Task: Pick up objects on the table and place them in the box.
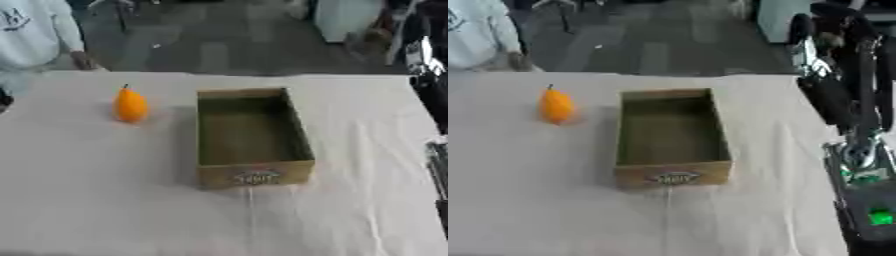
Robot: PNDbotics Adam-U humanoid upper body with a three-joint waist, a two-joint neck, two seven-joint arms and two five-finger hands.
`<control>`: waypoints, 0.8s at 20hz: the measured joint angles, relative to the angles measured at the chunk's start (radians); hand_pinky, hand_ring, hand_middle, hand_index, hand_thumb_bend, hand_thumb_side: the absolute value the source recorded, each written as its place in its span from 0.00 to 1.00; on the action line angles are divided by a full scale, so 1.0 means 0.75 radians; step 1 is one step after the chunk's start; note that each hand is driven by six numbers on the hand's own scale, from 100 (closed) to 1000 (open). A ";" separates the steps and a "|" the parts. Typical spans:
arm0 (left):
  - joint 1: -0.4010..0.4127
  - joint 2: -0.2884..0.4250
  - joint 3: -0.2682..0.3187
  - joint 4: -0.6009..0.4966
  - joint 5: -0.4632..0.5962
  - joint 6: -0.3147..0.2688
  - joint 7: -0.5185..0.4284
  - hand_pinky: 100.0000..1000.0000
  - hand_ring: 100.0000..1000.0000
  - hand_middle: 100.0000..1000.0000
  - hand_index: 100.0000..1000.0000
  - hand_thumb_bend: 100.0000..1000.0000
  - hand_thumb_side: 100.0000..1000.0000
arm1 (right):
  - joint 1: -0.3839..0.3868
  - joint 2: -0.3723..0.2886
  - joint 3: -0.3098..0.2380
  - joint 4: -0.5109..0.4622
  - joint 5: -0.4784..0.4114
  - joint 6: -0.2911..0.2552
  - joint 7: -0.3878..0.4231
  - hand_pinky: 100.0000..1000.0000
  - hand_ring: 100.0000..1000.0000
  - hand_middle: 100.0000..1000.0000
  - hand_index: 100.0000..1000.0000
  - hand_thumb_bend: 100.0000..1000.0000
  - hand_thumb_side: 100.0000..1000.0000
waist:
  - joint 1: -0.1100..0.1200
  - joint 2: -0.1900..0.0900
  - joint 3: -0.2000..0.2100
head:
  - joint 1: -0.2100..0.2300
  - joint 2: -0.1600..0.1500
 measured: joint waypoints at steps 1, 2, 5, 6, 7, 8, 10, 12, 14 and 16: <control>0.000 0.000 0.000 0.000 0.000 0.000 0.000 0.60 0.49 0.45 0.65 0.00 0.50 | 0.000 0.000 0.000 0.000 0.000 0.000 0.000 0.47 0.76 0.48 0.74 0.26 0.66 | 0.000 0.000 0.000 | 0.000 0.000; 0.000 0.000 0.000 0.000 0.000 0.000 0.000 0.60 0.49 0.45 0.65 0.00 0.50 | 0.000 0.000 0.000 0.000 0.000 0.000 0.000 0.47 0.76 0.48 0.74 0.26 0.66 | 0.000 0.000 0.000 | 0.000 0.000; 0.000 0.000 0.000 0.000 0.000 0.000 0.000 0.60 0.49 0.45 0.65 0.00 0.50 | 0.000 0.000 0.000 0.000 0.000 0.000 0.000 0.47 0.76 0.48 0.74 0.26 0.66 | 0.000 0.000 0.000 | 0.000 -0.001; 0.000 0.000 0.000 0.000 0.000 0.000 0.000 0.60 0.49 0.45 0.65 0.00 0.50 | 0.000 0.000 0.000 0.000 0.000 0.000 0.000 0.47 0.76 0.48 0.74 0.26 0.66 | 0.000 0.000 0.000 | 0.000 -0.001; 0.000 0.000 0.000 0.000 0.000 0.000 0.000 0.60 0.49 0.45 0.65 0.00 0.50 | 0.000 0.000 0.000 0.000 0.000 0.000 0.000 0.47 0.76 0.48 0.74 0.26 0.66 | 0.000 0.000 0.000 | 0.000 -0.001; 0.000 0.000 0.000 0.000 0.000 0.000 0.000 0.60 0.49 0.45 0.65 0.00 0.50 | 0.000 0.000 0.000 0.000 0.000 0.000 0.000 0.47 0.76 0.48 0.74 0.26 0.66 | 0.000 0.000 0.000 | 0.000 -0.001; 0.000 0.000 0.000 0.000 0.000 0.000 0.000 0.60 0.49 0.45 0.65 0.00 0.50 | 0.000 0.000 0.000 0.000 0.000 0.000 0.000 0.47 0.76 0.48 0.74 0.26 0.67 | 0.000 0.001 0.000 | 0.001 -0.001; 0.000 0.000 0.000 0.000 0.000 0.001 0.000 0.60 0.49 0.46 0.66 0.00 0.51 | 0.000 0.000 0.000 0.000 0.000 0.000 0.000 0.47 0.76 0.48 0.74 0.26 0.67 | 0.000 0.001 0.000 | 0.001 0.000; 0.000 0.000 0.000 0.000 0.000 0.001 0.000 0.60 0.49 0.46 0.67 0.00 0.51 | -0.004 -0.001 0.000 0.000 0.000 0.000 0.000 0.47 0.76 0.49 0.75 0.27 0.67 | 0.000 0.002 -0.001 | 0.001 0.006; -0.002 0.002 0.000 0.000 -0.002 -0.001 0.001 0.60 0.49 0.47 0.67 0.00 0.51 | -0.023 -0.014 0.000 0.000 0.001 0.000 0.000 0.47 0.77 0.49 0.75 0.28 0.67 | 0.001 0.016 -0.001 | 0.001 0.018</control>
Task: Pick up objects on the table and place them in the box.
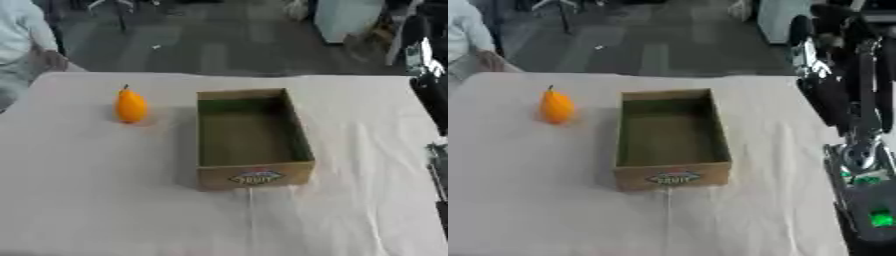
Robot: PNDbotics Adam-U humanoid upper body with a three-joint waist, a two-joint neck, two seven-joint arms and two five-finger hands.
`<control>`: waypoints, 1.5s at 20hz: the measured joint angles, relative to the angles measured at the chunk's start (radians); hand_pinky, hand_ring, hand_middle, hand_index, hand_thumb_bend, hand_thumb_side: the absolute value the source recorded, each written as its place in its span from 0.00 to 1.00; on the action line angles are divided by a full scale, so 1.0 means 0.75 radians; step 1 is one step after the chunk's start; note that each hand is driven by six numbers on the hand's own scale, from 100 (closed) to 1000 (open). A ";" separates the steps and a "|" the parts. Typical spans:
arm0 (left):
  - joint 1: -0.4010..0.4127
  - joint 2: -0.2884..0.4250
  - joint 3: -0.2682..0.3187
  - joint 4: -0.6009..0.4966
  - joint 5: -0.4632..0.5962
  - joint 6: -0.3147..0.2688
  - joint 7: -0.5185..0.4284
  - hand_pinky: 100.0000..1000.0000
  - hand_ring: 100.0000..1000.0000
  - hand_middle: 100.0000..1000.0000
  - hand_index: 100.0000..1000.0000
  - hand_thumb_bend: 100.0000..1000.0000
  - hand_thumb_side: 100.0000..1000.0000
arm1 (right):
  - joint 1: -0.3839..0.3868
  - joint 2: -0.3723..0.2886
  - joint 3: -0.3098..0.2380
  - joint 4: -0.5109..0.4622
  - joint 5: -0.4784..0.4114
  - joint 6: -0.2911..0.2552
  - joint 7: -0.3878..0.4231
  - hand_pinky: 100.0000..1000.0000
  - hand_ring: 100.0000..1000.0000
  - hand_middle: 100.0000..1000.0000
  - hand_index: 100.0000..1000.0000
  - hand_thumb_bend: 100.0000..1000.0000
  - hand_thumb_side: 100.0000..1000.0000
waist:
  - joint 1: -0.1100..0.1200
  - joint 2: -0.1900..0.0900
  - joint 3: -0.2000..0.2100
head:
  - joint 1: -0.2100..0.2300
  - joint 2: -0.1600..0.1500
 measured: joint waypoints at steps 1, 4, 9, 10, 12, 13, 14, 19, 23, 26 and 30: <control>-0.004 0.002 0.000 0.000 -0.003 -0.001 0.001 0.60 0.49 0.47 0.67 0.00 0.51 | -0.014 -0.009 0.001 0.000 0.001 0.000 0.000 0.47 0.77 0.49 0.75 0.28 0.67 | 0.001 0.013 -0.001 | 0.000 0.004; -0.028 0.028 -0.001 0.000 -0.018 -0.011 0.000 0.60 0.49 0.48 0.69 0.00 0.51 | -0.068 -0.042 0.008 0.000 0.005 0.000 0.000 0.48 0.77 0.50 0.75 0.30 0.68 | 0.004 0.066 -0.006 | 0.000 0.014; -0.056 0.076 -0.012 0.000 -0.062 -0.022 -0.009 0.60 0.49 0.48 0.71 0.00 0.51 | -0.154 -0.088 0.020 0.000 0.023 0.004 0.003 0.49 0.78 0.52 0.76 0.31 0.68 | 0.020 0.142 -0.011 | 0.000 0.014; -0.060 0.088 -0.014 0.000 -0.075 -0.027 -0.009 0.60 0.49 0.49 0.71 0.00 0.51 | -0.167 -0.095 0.023 0.000 0.026 0.005 0.003 0.49 0.79 0.52 0.76 0.31 0.68 | 0.022 0.155 -0.015 | -0.001 0.014; -0.070 0.113 -0.016 0.000 -0.100 -0.038 -0.006 0.60 0.49 0.49 0.72 0.00 0.51 | -0.186 -0.106 0.026 0.000 0.030 0.009 0.005 0.49 0.79 0.52 0.76 0.31 0.68 | 0.028 0.178 -0.018 | -0.001 0.016; -0.071 0.126 -0.016 0.000 -0.114 -0.043 -0.003 0.60 0.49 0.49 0.72 0.00 0.50 | -0.193 -0.109 0.030 0.000 0.032 0.011 0.006 0.49 0.79 0.52 0.76 0.32 0.68 | 0.033 0.186 -0.021 | -0.001 0.020; -0.074 0.137 -0.016 0.000 -0.126 -0.048 0.002 0.60 0.49 0.49 0.72 0.00 0.50 | -0.196 -0.113 0.032 0.000 0.036 0.012 0.007 0.49 0.79 0.52 0.76 0.32 0.68 | 0.037 0.192 -0.023 | -0.001 0.023; -0.080 0.200 -0.017 0.000 -0.188 -0.071 0.024 0.61 0.50 0.51 0.75 0.00 0.49 | -0.209 -0.126 0.037 0.000 0.047 0.023 0.012 0.49 0.80 0.52 0.77 0.33 0.69 | 0.047 0.218 -0.029 | -0.002 0.024; -0.081 0.263 -0.017 0.000 -0.245 -0.091 0.042 0.62 0.51 0.54 0.77 0.01 0.49 | -0.212 -0.128 0.040 0.000 0.056 0.032 0.013 0.49 0.80 0.52 0.77 0.33 0.69 | 0.056 0.227 -0.031 | -0.003 0.024; -0.080 0.328 -0.016 0.000 -0.304 -0.090 0.048 0.63 0.53 0.56 0.79 0.05 0.50 | -0.211 -0.128 0.040 0.000 0.063 0.037 0.015 0.49 0.80 0.52 0.77 0.33 0.69 | 0.061 0.227 -0.039 | -0.003 0.023; -0.068 0.414 -0.016 0.000 -0.404 -0.064 0.057 0.64 0.54 0.58 0.82 0.08 0.51 | -0.205 -0.128 0.040 0.000 0.071 0.038 0.015 0.49 0.80 0.52 0.77 0.33 0.69 | 0.067 0.226 -0.051 | -0.003 0.023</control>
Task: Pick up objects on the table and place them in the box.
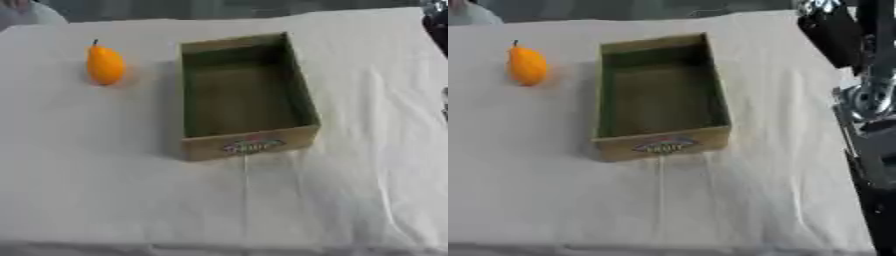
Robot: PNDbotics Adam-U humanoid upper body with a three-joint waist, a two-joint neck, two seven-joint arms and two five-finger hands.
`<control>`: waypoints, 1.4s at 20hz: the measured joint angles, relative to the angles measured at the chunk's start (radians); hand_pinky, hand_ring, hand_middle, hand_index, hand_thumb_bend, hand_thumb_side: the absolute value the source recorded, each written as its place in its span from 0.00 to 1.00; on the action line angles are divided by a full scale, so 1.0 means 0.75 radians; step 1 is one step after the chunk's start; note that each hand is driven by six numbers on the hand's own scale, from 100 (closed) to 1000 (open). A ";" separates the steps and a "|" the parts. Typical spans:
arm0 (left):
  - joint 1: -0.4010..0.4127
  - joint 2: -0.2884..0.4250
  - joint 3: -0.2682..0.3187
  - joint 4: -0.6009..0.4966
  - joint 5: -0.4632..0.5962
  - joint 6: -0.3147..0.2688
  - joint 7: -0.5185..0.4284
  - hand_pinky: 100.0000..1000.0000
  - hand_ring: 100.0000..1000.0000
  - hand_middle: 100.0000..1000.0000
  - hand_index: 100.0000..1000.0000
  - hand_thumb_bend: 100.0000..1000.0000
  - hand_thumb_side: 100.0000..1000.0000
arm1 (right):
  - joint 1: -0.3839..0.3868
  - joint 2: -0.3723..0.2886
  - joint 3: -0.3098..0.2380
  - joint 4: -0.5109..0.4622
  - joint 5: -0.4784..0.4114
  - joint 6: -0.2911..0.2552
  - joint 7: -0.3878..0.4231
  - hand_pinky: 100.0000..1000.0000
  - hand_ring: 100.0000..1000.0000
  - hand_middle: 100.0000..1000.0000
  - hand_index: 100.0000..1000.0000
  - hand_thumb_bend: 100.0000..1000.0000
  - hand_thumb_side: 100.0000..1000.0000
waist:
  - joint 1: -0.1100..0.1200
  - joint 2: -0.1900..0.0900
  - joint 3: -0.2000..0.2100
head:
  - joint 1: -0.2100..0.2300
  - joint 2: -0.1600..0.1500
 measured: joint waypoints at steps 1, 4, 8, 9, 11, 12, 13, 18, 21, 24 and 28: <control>0.004 0.018 0.000 0.000 -0.023 0.009 -0.005 0.65 0.55 0.59 0.84 0.08 0.52 | 0.000 0.000 0.000 0.000 0.000 0.000 0.000 0.49 0.80 0.52 0.77 0.33 0.69 | 0.001 -0.002 -0.004 | 0.000 0.000; 0.012 0.110 -0.003 0.000 -0.112 0.056 -0.061 0.66 0.56 0.62 0.87 0.08 0.53 | 0.004 0.000 0.000 0.000 0.001 0.001 0.000 0.49 0.80 0.52 0.77 0.33 0.69 | 0.002 -0.014 -0.013 | 0.000 0.000; -0.007 0.230 -0.024 0.020 -0.232 0.115 -0.220 0.76 0.66 0.72 0.96 0.03 0.53 | 0.012 0.000 0.000 0.000 0.002 0.001 0.001 0.49 0.80 0.52 0.77 0.33 0.69 | 0.003 -0.019 -0.017 | -0.001 -0.002; -0.019 0.257 -0.030 0.034 -0.263 0.120 -0.266 0.77 0.67 0.73 0.96 0.06 0.53 | 0.012 0.000 0.000 0.000 0.002 0.002 0.002 0.49 0.80 0.52 0.77 0.33 0.69 | 0.003 -0.021 -0.019 | -0.001 -0.002; -0.039 0.303 -0.042 0.070 -0.311 0.123 -0.347 0.77 0.68 0.74 0.96 0.12 0.53 | 0.012 0.000 0.000 0.000 0.002 0.003 0.004 0.49 0.80 0.52 0.77 0.33 0.69 | 0.004 -0.021 -0.021 | 0.002 -0.002; -0.048 0.320 -0.048 0.092 -0.326 0.124 -0.380 0.78 0.68 0.74 0.96 0.16 0.55 | 0.012 0.000 0.000 0.000 0.002 0.004 0.004 0.49 0.80 0.52 0.77 0.33 0.69 | 0.004 -0.021 -0.023 | 0.004 -0.002; -0.058 0.335 -0.053 0.113 -0.335 0.123 -0.408 0.78 0.69 0.74 0.96 0.19 0.56 | 0.012 0.000 0.000 0.000 0.002 0.004 0.005 0.49 0.80 0.52 0.77 0.33 0.69 | 0.003 -0.021 -0.026 | 0.009 -0.002; -0.137 0.395 -0.079 0.207 -0.351 0.118 -0.488 0.78 0.69 0.73 0.94 0.27 0.66 | 0.012 0.000 0.000 0.000 0.002 0.007 0.007 0.49 0.79 0.51 0.77 0.34 0.68 | 0.001 -0.021 -0.029 | 0.026 -0.007; -0.201 0.422 -0.107 0.259 -0.357 0.114 -0.521 0.79 0.70 0.74 0.93 0.34 0.71 | 0.012 0.000 0.001 0.000 0.002 0.009 0.011 0.49 0.79 0.51 0.77 0.34 0.69 | 0.001 -0.021 -0.029 | 0.034 -0.011; -0.266 0.444 -0.142 0.322 -0.368 0.111 -0.581 0.80 0.71 0.75 0.94 0.39 0.74 | 0.003 0.000 0.009 0.000 0.002 0.010 0.020 0.49 0.79 0.51 0.77 0.34 0.69 | 0.002 -0.021 -0.030 | 0.035 -0.011; -0.360 0.461 -0.194 0.416 -0.369 0.102 -0.702 0.81 0.73 0.77 0.96 0.49 0.74 | -0.013 0.000 0.017 0.000 0.002 0.009 0.033 0.49 0.79 0.51 0.77 0.34 0.69 | 0.000 -0.021 -0.040 | 0.037 -0.022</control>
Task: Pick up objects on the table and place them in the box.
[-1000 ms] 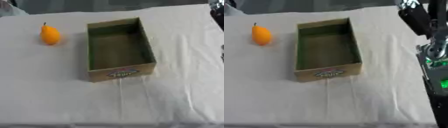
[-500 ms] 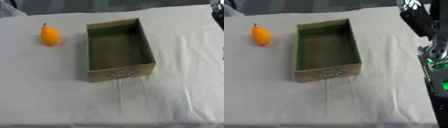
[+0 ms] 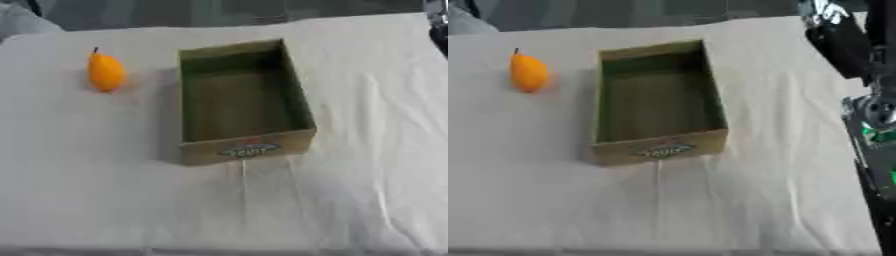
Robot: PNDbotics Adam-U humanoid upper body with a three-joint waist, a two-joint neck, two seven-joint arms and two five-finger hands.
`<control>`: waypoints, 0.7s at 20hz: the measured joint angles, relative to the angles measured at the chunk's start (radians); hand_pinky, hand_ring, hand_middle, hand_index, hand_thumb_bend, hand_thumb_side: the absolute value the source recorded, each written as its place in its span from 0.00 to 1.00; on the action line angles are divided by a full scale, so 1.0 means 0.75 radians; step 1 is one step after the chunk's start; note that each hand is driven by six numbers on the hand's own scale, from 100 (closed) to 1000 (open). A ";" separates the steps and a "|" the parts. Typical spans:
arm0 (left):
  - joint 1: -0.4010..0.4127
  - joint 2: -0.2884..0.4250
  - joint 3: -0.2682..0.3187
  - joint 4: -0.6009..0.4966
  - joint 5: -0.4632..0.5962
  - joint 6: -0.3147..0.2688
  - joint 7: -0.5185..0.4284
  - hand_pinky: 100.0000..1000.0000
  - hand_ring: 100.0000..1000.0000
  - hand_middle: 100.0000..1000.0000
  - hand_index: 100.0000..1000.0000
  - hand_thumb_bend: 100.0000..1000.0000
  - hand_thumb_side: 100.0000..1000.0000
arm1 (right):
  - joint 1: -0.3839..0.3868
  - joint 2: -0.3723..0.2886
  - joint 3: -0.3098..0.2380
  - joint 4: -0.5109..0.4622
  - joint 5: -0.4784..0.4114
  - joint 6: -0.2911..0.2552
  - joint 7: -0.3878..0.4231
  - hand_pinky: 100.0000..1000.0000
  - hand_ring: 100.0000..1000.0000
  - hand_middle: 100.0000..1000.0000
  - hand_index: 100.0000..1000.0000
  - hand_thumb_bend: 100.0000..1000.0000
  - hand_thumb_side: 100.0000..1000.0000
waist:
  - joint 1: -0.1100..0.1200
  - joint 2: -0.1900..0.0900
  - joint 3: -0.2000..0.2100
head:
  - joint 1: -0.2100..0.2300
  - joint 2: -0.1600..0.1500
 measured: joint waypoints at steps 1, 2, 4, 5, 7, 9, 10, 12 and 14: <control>-0.021 0.003 -0.011 0.022 -0.001 -0.004 -0.028 0.81 0.73 0.77 0.98 0.50 0.74 | 0.000 0.000 0.001 0.000 0.000 0.000 0.002 0.49 0.79 0.51 0.77 0.34 0.69 | 0.000 0.000 -0.002 | 0.000 -0.003; -0.043 0.004 -0.021 0.042 -0.004 -0.008 -0.051 0.81 0.73 0.77 0.98 0.50 0.74 | 0.000 0.000 0.001 0.000 0.000 0.001 0.003 0.49 0.79 0.51 0.77 0.34 0.69 | 0.000 0.000 -0.006 | 0.001 -0.008; -0.089 0.004 -0.042 0.082 -0.009 -0.015 -0.087 0.83 0.77 0.80 0.98 0.56 0.74 | -0.001 0.000 0.007 0.000 0.000 0.001 0.005 0.49 0.79 0.51 0.77 0.34 0.69 | 0.000 0.001 -0.011 | 0.007 -0.018; -0.110 0.004 -0.054 0.102 -0.011 -0.021 -0.105 0.83 0.78 0.80 0.97 0.58 0.73 | -0.001 0.000 0.008 0.000 -0.001 0.000 0.007 0.49 0.79 0.51 0.77 0.34 0.69 | 0.000 0.002 -0.014 | 0.010 -0.023; -0.161 -0.007 -0.078 0.144 -0.020 -0.032 -0.142 0.83 0.79 0.80 0.97 0.57 0.71 | -0.002 0.000 0.008 0.000 -0.001 -0.002 0.011 0.49 0.79 0.51 0.77 0.34 0.69 | 0.000 0.004 -0.019 | 0.015 -0.030; -0.204 -0.023 -0.101 0.193 -0.040 -0.037 -0.178 0.84 0.81 0.82 0.98 0.57 0.68 | -0.007 0.000 0.012 0.000 -0.002 -0.002 0.014 0.49 0.79 0.51 0.77 0.34 0.69 | 0.001 0.008 -0.024 | 0.021 -0.038; -0.224 -0.033 -0.110 0.220 -0.055 -0.036 -0.193 0.84 0.81 0.82 0.99 0.58 0.68 | -0.009 0.000 0.015 0.000 -0.002 -0.002 0.015 0.49 0.79 0.51 0.77 0.34 0.69 | 0.001 0.009 -0.025 | 0.023 -0.041; -0.259 -0.048 -0.129 0.277 -0.091 -0.033 -0.219 0.84 0.81 0.82 0.99 0.58 0.68 | -0.011 0.000 0.016 0.000 -0.003 -0.003 0.019 0.49 0.79 0.51 0.77 0.34 0.69 | 0.001 0.010 -0.030 | 0.026 -0.049; -0.289 -0.064 -0.144 0.331 -0.122 -0.036 -0.240 0.84 0.81 0.82 1.00 0.59 0.68 | -0.011 0.000 0.016 0.000 -0.003 -0.003 0.021 0.49 0.79 0.51 0.77 0.34 0.69 | 0.002 0.013 -0.033 | 0.028 -0.050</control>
